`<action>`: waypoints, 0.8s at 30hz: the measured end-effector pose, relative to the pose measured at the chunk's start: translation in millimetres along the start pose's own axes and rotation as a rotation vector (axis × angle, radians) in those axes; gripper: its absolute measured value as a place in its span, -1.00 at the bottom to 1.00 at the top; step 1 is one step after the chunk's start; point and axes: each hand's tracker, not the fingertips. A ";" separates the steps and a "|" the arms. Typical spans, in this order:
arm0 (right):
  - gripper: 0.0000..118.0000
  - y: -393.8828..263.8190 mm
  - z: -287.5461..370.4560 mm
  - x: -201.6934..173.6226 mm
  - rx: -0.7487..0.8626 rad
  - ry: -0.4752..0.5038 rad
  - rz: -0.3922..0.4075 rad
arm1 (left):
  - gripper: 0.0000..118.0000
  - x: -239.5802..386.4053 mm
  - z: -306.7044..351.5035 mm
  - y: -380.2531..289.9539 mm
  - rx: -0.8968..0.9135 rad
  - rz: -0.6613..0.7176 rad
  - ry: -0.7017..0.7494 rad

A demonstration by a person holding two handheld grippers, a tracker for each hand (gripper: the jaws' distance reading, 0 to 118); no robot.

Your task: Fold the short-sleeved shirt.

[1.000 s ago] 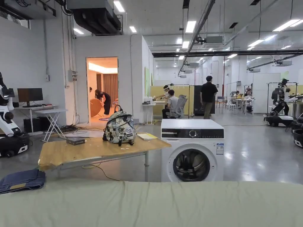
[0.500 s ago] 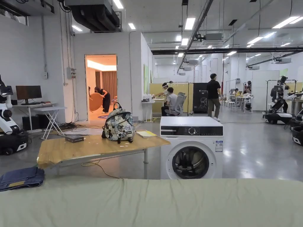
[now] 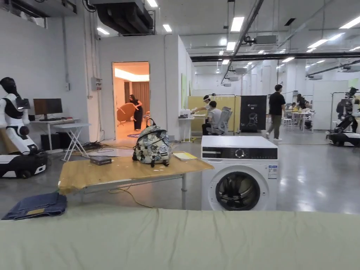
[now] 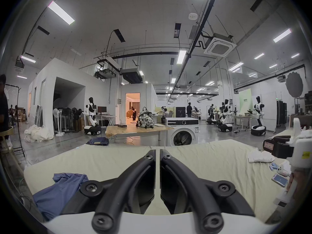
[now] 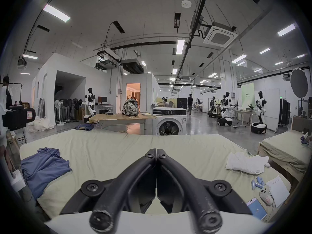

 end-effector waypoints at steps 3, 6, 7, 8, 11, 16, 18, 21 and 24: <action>-1.00 -1.1 -4.0 -6.5 -0.002 0.027 -0.014 | -1.00 -6.9 3.2 -1.2 -0.003 -0.002 0.014; -1.00 -1.4 -9.5 -16.3 -0.009 0.054 -0.025 | -1.00 -13.3 6.6 -3.4 -0.009 -0.008 0.031; -1.00 -1.8 -10.8 -19.8 -0.010 0.067 -0.023 | -1.00 -16.1 8.3 -3.9 -0.012 -0.008 0.037; -1.00 -2.4 -12.0 -23.8 -0.010 0.073 -0.021 | -1.00 -19.8 10.2 -4.4 -0.013 -0.004 0.044; -1.00 -4.8 -17.7 -34.7 -0.012 0.115 -0.032 | -1.00 -31.7 14.2 -6.3 -0.030 0.001 0.070; -1.00 -15.3 -31.4 -56.6 -0.036 0.204 -0.079 | -1.00 -54.3 31.2 -15.2 -0.062 -0.042 0.120; -1.00 -21.1 -39.2 -67.8 -0.067 0.257 -0.101 | -1.00 -64.1 38.9 -19.3 -0.079 -0.036 0.148; -1.00 -28.5 -47.4 -84.8 -0.087 0.301 -0.092 | -1.00 -80.3 48.6 -26.1 -0.107 -0.020 0.209; -1.00 -33.2 -52.1 -99.8 -0.102 0.347 -0.060 | -0.97 -98.0 55.8 -34.6 -0.132 -0.012 0.241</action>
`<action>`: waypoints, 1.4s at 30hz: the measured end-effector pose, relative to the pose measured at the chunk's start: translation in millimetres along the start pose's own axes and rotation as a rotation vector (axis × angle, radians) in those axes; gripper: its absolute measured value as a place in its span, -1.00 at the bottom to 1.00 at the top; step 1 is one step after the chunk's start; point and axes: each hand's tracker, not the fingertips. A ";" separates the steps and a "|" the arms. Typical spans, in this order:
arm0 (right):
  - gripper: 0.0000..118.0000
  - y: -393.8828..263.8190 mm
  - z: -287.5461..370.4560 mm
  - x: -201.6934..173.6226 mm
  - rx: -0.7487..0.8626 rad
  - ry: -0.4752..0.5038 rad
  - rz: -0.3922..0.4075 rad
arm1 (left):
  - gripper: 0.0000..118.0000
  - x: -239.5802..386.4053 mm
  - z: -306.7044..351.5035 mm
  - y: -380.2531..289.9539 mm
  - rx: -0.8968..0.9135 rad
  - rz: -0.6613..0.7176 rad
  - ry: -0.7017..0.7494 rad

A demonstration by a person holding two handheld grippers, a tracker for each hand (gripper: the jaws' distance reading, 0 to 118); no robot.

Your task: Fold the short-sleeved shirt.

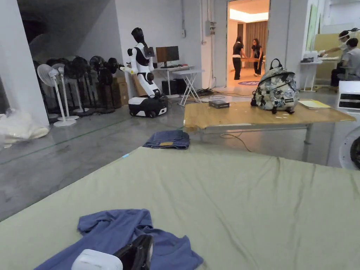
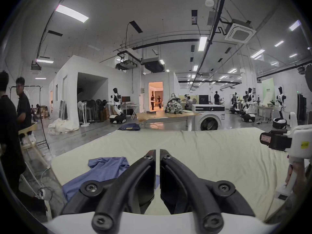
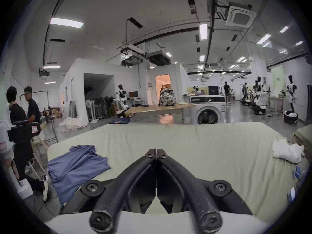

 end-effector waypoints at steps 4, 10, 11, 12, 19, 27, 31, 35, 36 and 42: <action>-1.00 -4.0 -5.8 -6.3 -0.024 0.048 0.015 | -0.54 -45.7 -22.3 -19.7 -0.171 0.091 -0.094; -1.00 -19.1 -11.3 1.4 -0.098 0.039 0.022 | 0.67 -110.1 -128.0 -69.1 -0.460 0.072 -0.063; -1.00 -21.9 -13.2 4.4 -0.119 0.038 0.017 | 0.67 -120.7 -153.1 -80.5 -0.549 0.068 -0.040; -1.00 -24.5 -14.7 7.0 -0.137 0.035 0.012 | 0.68 -128.2 -174.9 -90.5 -0.587 0.054 -0.036; -1.00 -46.2 -19.1 33.0 -0.228 0.006 -0.044 | 0.46 -154.5 -279.8 -142.6 -0.829 0.065 -0.007; -1.00 -58.8 -14.3 50.4 -0.267 -0.024 -0.076 | -1.00 -155.1 -295.8 -148.1 -0.882 0.091 -0.021; -1.00 -54.8 3.0 60.0 -0.255 -0.023 -0.058 | -1.00 -180.5 -289.5 -107.4 -0.774 0.303 -0.045; -1.00 -51.5 25.5 72.8 -0.248 -0.050 -0.049 | -1.00 -171.1 -281.1 10.9 -0.605 0.180 -0.035; -1.00 -51.7 31.6 75.3 -0.230 -0.109 -0.043 | -1.00 -165.3 -281.4 40.2 -0.560 0.142 -0.040; -1.00 -45.8 76.5 101.1 -0.145 -0.174 -0.189 | -1.00 -63.8 -283.4 156.9 -0.332 -0.122 -0.136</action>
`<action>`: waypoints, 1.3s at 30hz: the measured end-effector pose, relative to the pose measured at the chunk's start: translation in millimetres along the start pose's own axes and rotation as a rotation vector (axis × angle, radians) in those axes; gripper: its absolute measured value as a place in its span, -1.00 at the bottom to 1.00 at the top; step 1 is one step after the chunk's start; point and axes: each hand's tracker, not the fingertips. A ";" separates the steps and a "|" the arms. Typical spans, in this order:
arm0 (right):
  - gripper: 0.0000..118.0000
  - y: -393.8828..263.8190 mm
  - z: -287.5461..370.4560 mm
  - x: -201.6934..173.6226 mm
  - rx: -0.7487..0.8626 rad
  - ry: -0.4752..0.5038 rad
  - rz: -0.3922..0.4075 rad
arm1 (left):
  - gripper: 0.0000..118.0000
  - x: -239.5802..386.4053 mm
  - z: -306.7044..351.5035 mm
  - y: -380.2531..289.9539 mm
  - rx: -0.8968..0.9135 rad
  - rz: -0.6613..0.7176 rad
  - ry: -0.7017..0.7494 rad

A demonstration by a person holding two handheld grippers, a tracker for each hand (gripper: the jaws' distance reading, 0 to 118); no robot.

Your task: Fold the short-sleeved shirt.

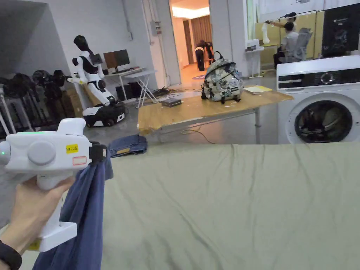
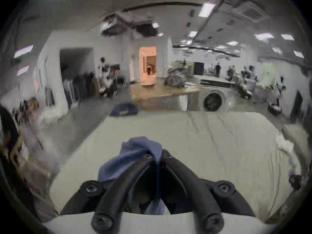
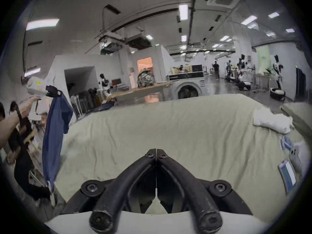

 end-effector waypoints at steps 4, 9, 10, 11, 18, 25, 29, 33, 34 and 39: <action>-1.00 1.6 24.1 14.8 0.022 -0.057 -0.012 | -1.00 112.8 -6.0 -17.8 -0.003 -0.057 -0.186; -1.00 -8.1 54.3 33.9 0.053 -0.125 -0.088 | -1.00 281.9 -65.1 -144.2 -0.239 0.224 -0.587; -1.00 -10.1 58.4 37.5 0.053 -0.129 -0.099 | -1.00 318.6 -67.8 -168.4 -0.296 0.232 -0.682; -1.00 -11.6 63.5 41.0 0.042 -0.133 -0.096 | -1.00 360.9 -65.6 -192.1 -0.334 0.216 -0.777; -1.00 -23.4 105.5 58.6 0.011 -0.305 -0.048 | -0.99 560.9 36.7 -283.0 -0.494 -0.059 -1.174; -1.00 -34.9 109.4 73.5 -0.012 -0.323 -0.113 | -0.30 520.4 89.7 -257.7 -0.250 -0.170 -1.151; -1.00 -32.5 101.1 67.1 -0.016 -0.296 -0.100 | -0.30 420.1 109.4 -209.0 0.014 -0.147 -0.958; -1.00 -25.4 88.5 52.9 0.001 -0.241 -0.036 | -0.34 316.8 136.3 -187.7 0.177 -0.037 -0.696; -1.00 -23.5 86.2 49.4 0.005 -0.221 -0.026 | -0.54 299.2 141.0 -189.3 0.207 -0.021 -0.649; -1.00 -15.1 77.5 32.3 0.033 -0.177 0.041 | -1.00 237.2 161.6 -203.6 0.183 0.013 -0.487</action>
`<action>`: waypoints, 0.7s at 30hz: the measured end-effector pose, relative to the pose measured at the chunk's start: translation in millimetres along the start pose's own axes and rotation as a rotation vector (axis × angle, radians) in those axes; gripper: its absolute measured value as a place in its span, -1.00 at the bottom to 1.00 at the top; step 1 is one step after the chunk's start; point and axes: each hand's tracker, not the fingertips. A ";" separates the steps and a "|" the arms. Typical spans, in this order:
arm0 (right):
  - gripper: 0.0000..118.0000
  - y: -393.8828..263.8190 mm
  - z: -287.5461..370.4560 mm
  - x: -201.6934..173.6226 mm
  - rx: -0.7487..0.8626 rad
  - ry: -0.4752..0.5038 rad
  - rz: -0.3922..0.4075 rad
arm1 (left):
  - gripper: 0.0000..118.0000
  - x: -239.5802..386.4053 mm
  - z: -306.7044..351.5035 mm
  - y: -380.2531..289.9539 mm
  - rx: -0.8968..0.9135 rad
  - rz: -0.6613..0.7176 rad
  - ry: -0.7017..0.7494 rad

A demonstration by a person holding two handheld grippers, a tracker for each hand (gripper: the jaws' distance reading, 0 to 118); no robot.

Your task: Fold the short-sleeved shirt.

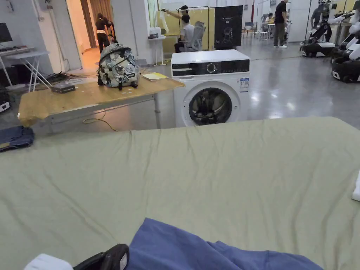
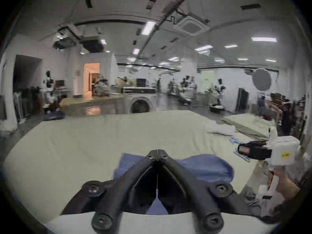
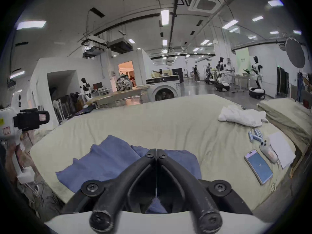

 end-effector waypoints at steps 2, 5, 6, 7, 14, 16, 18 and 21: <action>-1.00 2.1 -3.9 -4.3 0.003 0.013 0.013 | -1.00 -7.6 4.1 -4.3 0.006 0.028 0.050; -1.00 2.7 -12.9 -5.6 -0.010 0.084 -0.019 | -1.00 -13.2 -12.9 -7.8 -0.086 0.041 0.027; -1.00 3.1 -14.0 -7.3 -0.015 0.079 -0.011 | -1.00 -14.4 -19.3 -5.6 -0.056 0.024 0.015; -1.00 1.9 -13.2 -9.8 -0.014 0.069 0.003 | -1.00 -17.3 -28.9 -3.8 -0.083 0.030 -0.005; -1.00 -16.7 1.1 0.3 -0.048 -0.005 0.030 | -0.03 -58.7 -194.0 1.4 -0.348 0.089 -0.057; -1.00 -27.5 7.6 9.1 -0.068 0.004 -0.055 | 0.24 -67.9 -254.1 -9.1 -0.485 0.013 -0.029; -1.00 -39.7 10.5 18.9 -0.092 -0.025 -0.102 | 0.25 -73.5 -304.7 -23.7 -0.581 -0.082 0.068; -1.00 -54.7 13.4 30.6 -0.130 -0.079 -0.069 | 0.25 -96.3 -359.4 -44.7 -0.735 0.065 0.067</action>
